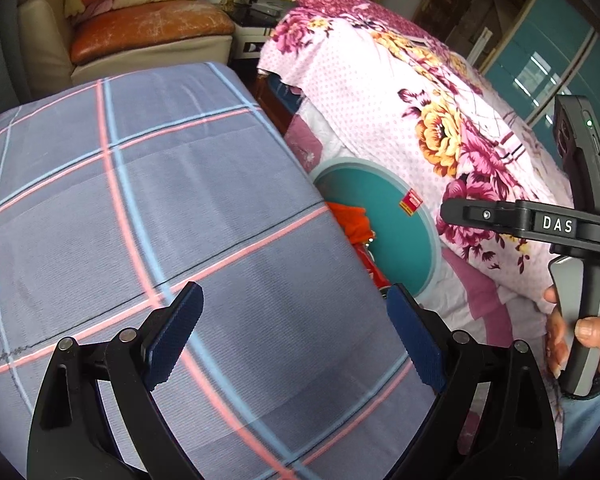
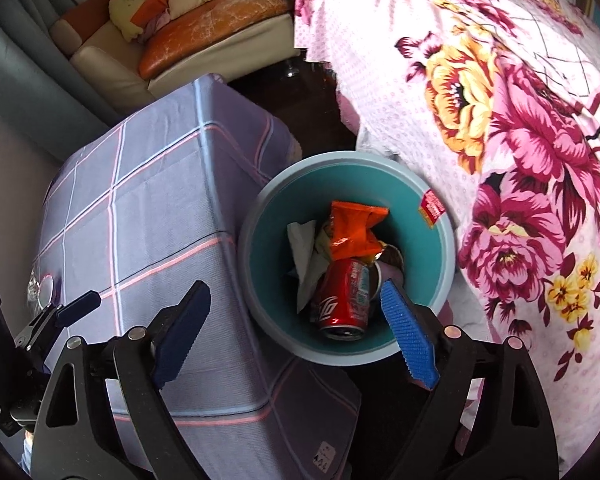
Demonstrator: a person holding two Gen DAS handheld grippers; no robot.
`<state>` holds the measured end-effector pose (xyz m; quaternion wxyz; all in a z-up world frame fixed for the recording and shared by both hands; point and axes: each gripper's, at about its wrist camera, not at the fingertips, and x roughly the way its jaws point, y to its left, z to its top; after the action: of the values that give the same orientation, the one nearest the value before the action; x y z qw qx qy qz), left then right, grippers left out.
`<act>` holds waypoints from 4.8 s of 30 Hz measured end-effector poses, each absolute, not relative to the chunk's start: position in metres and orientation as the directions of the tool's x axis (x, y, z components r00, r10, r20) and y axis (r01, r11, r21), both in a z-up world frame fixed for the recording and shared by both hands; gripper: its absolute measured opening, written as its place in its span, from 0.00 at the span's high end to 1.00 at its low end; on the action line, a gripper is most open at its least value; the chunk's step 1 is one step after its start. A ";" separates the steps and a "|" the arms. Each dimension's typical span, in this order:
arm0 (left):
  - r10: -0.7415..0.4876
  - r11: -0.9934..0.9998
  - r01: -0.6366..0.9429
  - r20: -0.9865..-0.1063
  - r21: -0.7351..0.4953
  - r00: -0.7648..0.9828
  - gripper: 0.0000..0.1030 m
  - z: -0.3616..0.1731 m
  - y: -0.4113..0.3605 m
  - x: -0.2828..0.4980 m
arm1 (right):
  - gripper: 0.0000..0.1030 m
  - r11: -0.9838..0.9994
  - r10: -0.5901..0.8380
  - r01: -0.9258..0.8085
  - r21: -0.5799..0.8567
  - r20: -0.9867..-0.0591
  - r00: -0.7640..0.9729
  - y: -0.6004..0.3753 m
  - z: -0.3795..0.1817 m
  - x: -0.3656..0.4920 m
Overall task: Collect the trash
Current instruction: 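Withdraw both open tools from the bin toward the lid and clear wrapper, then grasp the white-red lid with the right tool while the left tool grasps the clear wrapper, then carry the clear wrapper and lid over the bin and open both tools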
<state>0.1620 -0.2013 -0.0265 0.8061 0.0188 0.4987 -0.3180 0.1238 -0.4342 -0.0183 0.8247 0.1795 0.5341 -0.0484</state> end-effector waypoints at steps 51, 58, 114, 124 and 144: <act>-0.237 0.954 0.281 -0.842 -0.107 0.484 0.10 -0.050 0.191 0.207 | 0.91 0.929 0.363 -0.144 0.340 -0.913 0.187 -0.013 -0.071 0.245; -0.206 0.935 0.353 -0.860 -0.033 0.466 0.10 -0.055 0.176 0.237 | 0.95 0.934 0.346 -0.165 0.316 -0.915 0.209 -0.023 -0.064 0.243; -0.281 0.942 0.300 -0.844 -0.152 0.456 0.38 -0.044 0.095 0.180 | 0.96 0.941 0.338 -0.152 0.302 -0.864 0.374 -0.119 -0.029 0.202; -0.335 0.901 0.407 -0.835 -0.148 0.438 0.37 -0.021 0.008 0.163 | 0.96 0.963 0.259 -0.051 0.266 -0.848 0.463 -0.223 -0.004 0.161; -0.417 0.772 0.619 -0.849 -0.144 0.324 0.37 -0.013 -0.209 0.142 | 0.96 0.928 0.140 0.200 0.314 -0.792 0.595 -0.436 0.001 0.089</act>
<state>0.1424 -0.2085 -0.0134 0.8069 0.1040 0.4847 -0.3211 0.0889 -0.4357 0.0014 0.8727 0.1890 0.4498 -0.0173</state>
